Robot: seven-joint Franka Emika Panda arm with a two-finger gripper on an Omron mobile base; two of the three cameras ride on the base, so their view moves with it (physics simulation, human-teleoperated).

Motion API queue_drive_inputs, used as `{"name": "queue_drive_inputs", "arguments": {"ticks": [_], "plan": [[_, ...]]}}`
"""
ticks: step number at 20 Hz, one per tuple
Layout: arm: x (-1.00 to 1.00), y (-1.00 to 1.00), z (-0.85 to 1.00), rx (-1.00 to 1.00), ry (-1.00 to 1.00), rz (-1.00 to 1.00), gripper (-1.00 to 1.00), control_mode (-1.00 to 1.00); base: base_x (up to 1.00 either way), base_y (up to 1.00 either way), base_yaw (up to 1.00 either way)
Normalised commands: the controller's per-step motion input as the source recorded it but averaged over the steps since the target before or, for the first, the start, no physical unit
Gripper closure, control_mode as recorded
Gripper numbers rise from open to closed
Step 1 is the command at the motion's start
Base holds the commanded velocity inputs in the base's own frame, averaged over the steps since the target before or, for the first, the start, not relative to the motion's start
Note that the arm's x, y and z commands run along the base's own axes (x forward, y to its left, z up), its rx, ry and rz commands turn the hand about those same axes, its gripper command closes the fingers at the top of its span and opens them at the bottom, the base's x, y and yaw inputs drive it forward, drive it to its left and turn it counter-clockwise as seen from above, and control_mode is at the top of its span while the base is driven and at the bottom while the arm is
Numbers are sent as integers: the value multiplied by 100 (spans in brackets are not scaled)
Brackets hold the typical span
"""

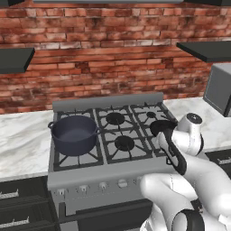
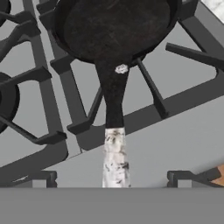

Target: Move the pot and pan from the stove into the sink.

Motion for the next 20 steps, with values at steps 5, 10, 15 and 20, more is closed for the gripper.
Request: {"name": "queue_drive_inputs", "arguments": {"ticks": [5,10,15,20], "plan": [[2,17,-80,-6,-1,0,-100,-100,0,0,0],[0,29,-100,-9,-2,0,-100,-100,0,0,0],[0,38,-100,-10,-10,0,-100,-100,0,0,0],[0,18,-80,-8,-10,0,-100,-100,0,0,0]]}}
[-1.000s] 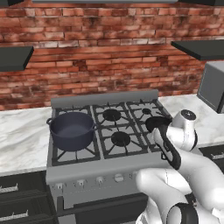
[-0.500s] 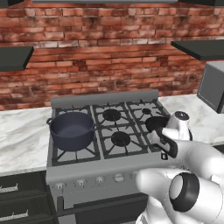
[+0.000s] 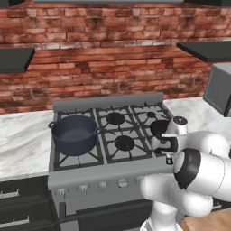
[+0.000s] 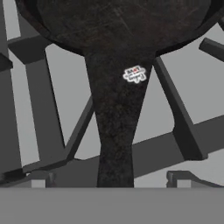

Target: Move the pot and pan from the stove into the sink.

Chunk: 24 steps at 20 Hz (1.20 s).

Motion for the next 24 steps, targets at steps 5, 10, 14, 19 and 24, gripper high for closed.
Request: {"name": "queue_drive_inputs", "arguments": {"ticks": [5,10,14,19,24], "plan": [[0,0,-11,-1,0,0,100,-100,0,0,0],[-3,-5,5,1,0,-1,100,-100,0,0,0],[-9,-2,36,2,0,-6,100,-100,0,0,0],[-11,0,81,0,3,-5,100,-100,0,0,0],[-43,0,95,0,2,-2,100,-100,0,0,0]]}}
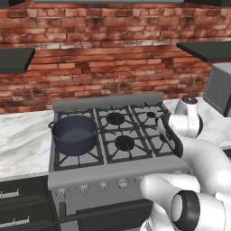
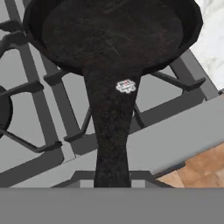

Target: Move the pot and pan from the stove into the sink.

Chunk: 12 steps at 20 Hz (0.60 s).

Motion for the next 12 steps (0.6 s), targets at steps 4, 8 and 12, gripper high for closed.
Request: {"name": "queue_drive_inputs", "arguments": {"ticks": [4,8,12], "plan": [[-80,-1,81,0,0,0,100,-100,0,0,0],[-93,0,64,0,-5,8,100,-100,0,0,0],[-73,0,54,0,-10,18,100,-100,0,0,0]]}}
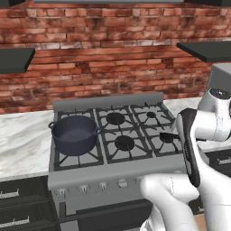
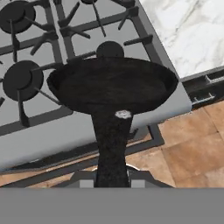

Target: Move the pot and pan from the stove into the sink.

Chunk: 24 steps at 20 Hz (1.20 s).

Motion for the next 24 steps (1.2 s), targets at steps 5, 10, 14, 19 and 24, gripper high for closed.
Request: {"name": "queue_drive_inputs", "arguments": {"ticks": [5,10,14,19,24], "plan": [[-50,0,35,0,-22,21,100,-100,0,0,0],[-36,-1,21,0,-35,20,100,-100,0,0,0],[-37,1,10,1,-36,18,100,-100,0,0,0],[-12,6,0,0,-10,3,100,-100,0,0,0],[-1,0,0,0,0,0,100,100,-8,0,0]]}}
